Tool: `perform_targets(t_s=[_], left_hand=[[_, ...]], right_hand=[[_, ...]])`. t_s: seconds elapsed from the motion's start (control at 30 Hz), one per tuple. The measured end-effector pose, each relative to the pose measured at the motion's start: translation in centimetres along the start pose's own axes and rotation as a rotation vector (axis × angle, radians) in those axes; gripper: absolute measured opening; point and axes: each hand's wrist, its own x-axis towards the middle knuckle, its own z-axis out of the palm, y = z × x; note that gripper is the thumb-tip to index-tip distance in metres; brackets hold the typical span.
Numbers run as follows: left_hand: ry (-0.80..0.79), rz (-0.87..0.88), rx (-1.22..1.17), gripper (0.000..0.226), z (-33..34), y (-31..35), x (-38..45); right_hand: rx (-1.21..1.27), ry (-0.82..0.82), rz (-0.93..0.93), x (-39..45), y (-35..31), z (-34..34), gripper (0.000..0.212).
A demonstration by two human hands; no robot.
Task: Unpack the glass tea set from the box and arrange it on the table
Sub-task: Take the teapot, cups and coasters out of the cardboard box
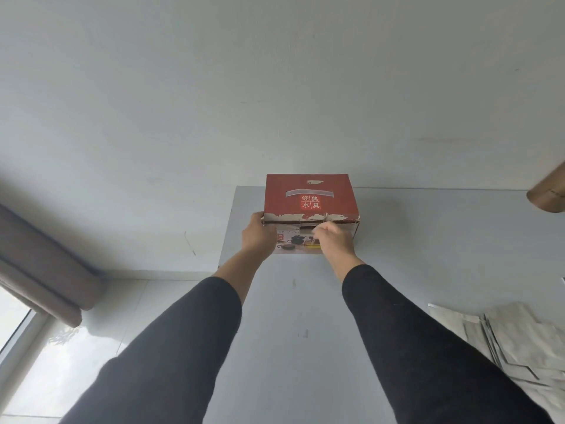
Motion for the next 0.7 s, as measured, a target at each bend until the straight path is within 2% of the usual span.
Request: perform_targets(t_s=[0.07, 0.17, 0.3, 0.37, 0.43, 0.47, 0.53, 0.6, 0.7], left_hand=[[0.01, -0.017, -0.051, 0.044, 0.2, 0.2, -0.1], [0.038, -0.036, -0.143, 0.043, 0.3, 0.7, -0.1], [0.067, -0.032, -0.228, 0.04, -0.3, 1.4, 0.3], [0.089, 0.005, -0.252, 0.044, -0.7, 1.8, 0.5], [0.114, 0.066, -0.247, 0.049, -0.8, 2.7, 0.8], [0.123, 0.092, -0.242, 0.05, -0.8, 3.3, 1.1], [0.14, 0.156, -0.236, 0.045, -0.8, 4.6, 1.6], [0.143, 0.227, -0.181, 0.046, -1.1, 6.2, 1.9], [0.139, 0.338, -0.072, 0.065, -1.3, 8.1, 3.7]], right_hand=[[0.029, 0.137, -0.031, 0.2, -0.4, 0.0, 0.022], [-0.026, 0.39, -0.023, 0.4, -1.2, -0.6, 0.023], [0.129, 0.492, 0.026, 0.5, -2.1, -1.1, 0.021], [0.178, 0.558, -0.012, 0.6, -2.5, -1.3, 0.019], [0.243, 0.591, -0.082, 0.7, -3.2, -1.5, 0.007], [0.249, 0.579, -0.113, 0.9, -3.5, -1.7, 0.004], [0.139, 0.48, -0.163, 1.4, -4.2, -2.1, 0.013], [-0.127, 0.26, -0.232, 2.0, -4.6, -2.4, 0.019], [-0.52, -0.061, -0.387, 3.3, -4.4, -2.2, 0.022]])
